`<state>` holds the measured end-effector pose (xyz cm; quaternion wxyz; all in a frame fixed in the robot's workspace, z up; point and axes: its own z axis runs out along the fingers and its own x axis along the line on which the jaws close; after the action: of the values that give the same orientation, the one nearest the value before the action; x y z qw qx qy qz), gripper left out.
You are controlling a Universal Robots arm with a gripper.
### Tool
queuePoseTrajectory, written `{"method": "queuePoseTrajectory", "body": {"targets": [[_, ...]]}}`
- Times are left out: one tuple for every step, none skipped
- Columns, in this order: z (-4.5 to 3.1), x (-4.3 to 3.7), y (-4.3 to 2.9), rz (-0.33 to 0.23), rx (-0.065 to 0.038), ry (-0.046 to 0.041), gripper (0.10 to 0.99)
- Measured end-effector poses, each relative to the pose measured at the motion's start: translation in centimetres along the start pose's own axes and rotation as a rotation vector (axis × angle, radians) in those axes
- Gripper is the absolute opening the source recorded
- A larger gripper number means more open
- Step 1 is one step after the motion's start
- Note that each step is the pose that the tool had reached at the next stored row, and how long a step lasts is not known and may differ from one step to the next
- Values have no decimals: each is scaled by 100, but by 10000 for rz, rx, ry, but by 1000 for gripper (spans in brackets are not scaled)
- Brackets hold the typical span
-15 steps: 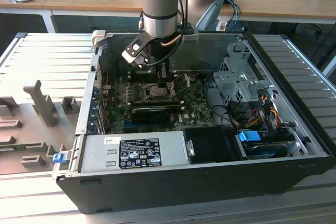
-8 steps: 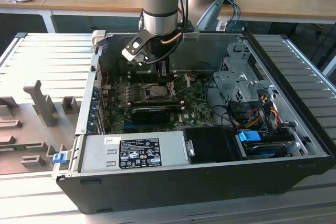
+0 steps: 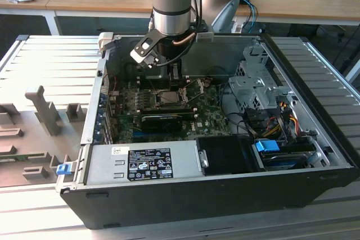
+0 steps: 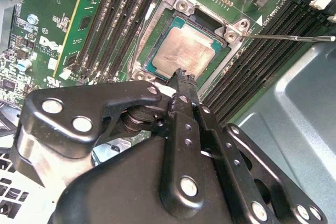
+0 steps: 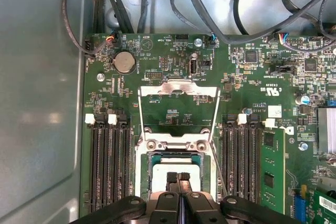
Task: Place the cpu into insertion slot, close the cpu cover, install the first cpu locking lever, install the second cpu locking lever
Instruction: 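Close the cpu cover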
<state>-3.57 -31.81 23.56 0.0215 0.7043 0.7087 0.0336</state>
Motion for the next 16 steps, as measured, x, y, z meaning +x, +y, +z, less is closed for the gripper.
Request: {"method": "queuePoseTrajectory", "body": {"targets": [[-2,0,0,0,1,0,106],[-5,0,0,0,0,0,106],[-9,1,1,0,0,0,106],[-12,1,1,1,0,0,106],[-14,1,1,0,0,0,106],[-17,1,1,0,0,0,106],[-23,1,2,1,1,0,106],[-26,2,2,0,0,0,106],[-32,2,2,1,-1,0,106],[-35,2,3,1,0,0,106],[-37,2,3,1,0,1,106],[-41,2,3,0,0,0,106],[-44,2,3,1,1,-1,106],[-46,2,4,0,1,-2,106],[-52,2,4,1,1,-1,106],[-58,3,5,1,0,-1,106]]}}
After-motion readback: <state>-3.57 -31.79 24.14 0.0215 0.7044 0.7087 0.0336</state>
